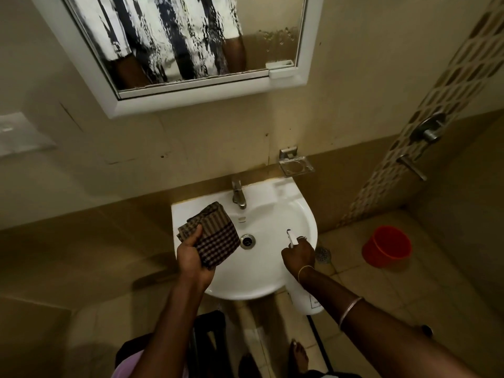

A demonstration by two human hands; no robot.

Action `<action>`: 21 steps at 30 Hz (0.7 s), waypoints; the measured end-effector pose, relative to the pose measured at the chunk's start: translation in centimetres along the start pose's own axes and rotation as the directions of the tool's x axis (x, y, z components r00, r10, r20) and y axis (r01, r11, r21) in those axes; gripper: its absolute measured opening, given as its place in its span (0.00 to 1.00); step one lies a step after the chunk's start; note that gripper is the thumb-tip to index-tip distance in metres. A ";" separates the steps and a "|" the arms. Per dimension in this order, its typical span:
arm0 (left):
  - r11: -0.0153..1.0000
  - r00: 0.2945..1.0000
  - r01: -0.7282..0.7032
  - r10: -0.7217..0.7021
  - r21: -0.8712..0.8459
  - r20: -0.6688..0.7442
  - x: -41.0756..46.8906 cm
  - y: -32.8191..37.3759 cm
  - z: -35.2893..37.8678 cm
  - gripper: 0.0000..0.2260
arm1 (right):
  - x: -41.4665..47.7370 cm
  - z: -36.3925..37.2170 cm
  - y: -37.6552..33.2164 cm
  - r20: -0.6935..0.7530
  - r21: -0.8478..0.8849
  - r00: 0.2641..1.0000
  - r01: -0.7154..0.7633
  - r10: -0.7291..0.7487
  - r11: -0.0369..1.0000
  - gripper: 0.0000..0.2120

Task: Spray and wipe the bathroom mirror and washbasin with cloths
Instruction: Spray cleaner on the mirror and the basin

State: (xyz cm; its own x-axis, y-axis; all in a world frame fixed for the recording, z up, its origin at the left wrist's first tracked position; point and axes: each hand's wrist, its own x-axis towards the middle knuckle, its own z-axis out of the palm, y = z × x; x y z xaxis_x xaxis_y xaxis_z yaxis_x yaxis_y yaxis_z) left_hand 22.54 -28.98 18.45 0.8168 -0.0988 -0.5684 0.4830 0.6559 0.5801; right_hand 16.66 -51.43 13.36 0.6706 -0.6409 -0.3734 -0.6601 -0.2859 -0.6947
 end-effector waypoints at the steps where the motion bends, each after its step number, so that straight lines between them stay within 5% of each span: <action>1: 1.000 1.000 -0.001 0.001 -0.002 0.007 0.0 0.0 0.0 0.16 | 0.1 -0.1 0.2 -0.011 -0.005 1.000 -0.008 0.008 1.000 0.05; 12: 1.000 1.000 0.009 -0.009 0.000 0.010 -0.2 -0.1 0.0 0.15 | -1.5 1.1 2.8 0.015 -0.016 0.999 0.034 -0.034 0.999 0.08; 21: 1.000 1.000 0.006 -0.006 -0.014 -0.012 -0.3 0.3 -0.5 0.13 | -5.1 4.1 2.6 0.264 -0.020 0.947 0.193 -0.180 0.981 0.08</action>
State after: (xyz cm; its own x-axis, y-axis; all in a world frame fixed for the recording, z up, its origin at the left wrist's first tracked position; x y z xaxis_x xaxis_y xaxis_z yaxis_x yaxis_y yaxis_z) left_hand 22.30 -28.40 18.50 0.8101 -0.0938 -0.5788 0.4833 0.6657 0.5686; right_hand 12.93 -45.97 10.97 0.8439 -0.3676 -0.3908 -0.5254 -0.4185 -0.7408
